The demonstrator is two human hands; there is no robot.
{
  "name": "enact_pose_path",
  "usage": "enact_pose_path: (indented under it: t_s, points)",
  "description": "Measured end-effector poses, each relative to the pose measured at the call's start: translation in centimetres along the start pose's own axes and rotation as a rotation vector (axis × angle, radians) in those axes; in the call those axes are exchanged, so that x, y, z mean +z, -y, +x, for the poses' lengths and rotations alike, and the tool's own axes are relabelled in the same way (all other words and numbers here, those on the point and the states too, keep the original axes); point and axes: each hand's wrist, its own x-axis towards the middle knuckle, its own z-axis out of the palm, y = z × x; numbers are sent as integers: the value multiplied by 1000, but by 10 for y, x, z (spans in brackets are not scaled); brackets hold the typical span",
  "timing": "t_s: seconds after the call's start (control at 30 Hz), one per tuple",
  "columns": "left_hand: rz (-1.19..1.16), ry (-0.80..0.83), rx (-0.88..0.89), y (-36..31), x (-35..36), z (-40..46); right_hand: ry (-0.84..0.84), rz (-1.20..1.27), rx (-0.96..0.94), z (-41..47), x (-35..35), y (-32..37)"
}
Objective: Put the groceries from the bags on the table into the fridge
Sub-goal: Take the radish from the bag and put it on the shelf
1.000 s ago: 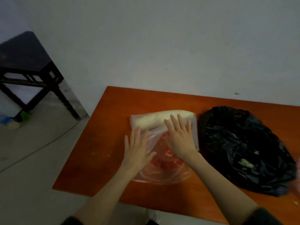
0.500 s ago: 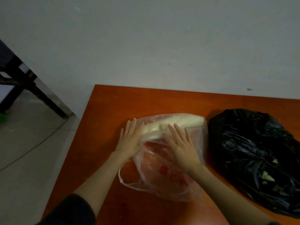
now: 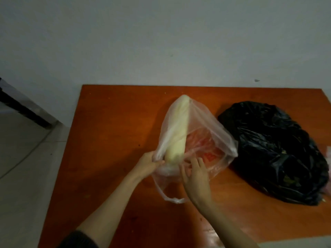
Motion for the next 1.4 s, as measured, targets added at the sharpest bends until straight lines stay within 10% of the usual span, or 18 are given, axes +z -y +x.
enact_pose_path:
  t_s: [0.43, 0.63, 1.07, 1.4]
  points:
    - [585, -94, 84, 19, 37, -7, 412, -107, 201, -15, 25, -40]
    - [789, -181, 127, 23, 48, -7, 54, 14, 39, -11, 17, -16]
    - [772, -128, 276, 41, 38, -1, 143, 141, 456, 12, 40, -6]
    - [556, -279, 409, -20, 45, -8, -63, -91, 105, 22, -32, 24]
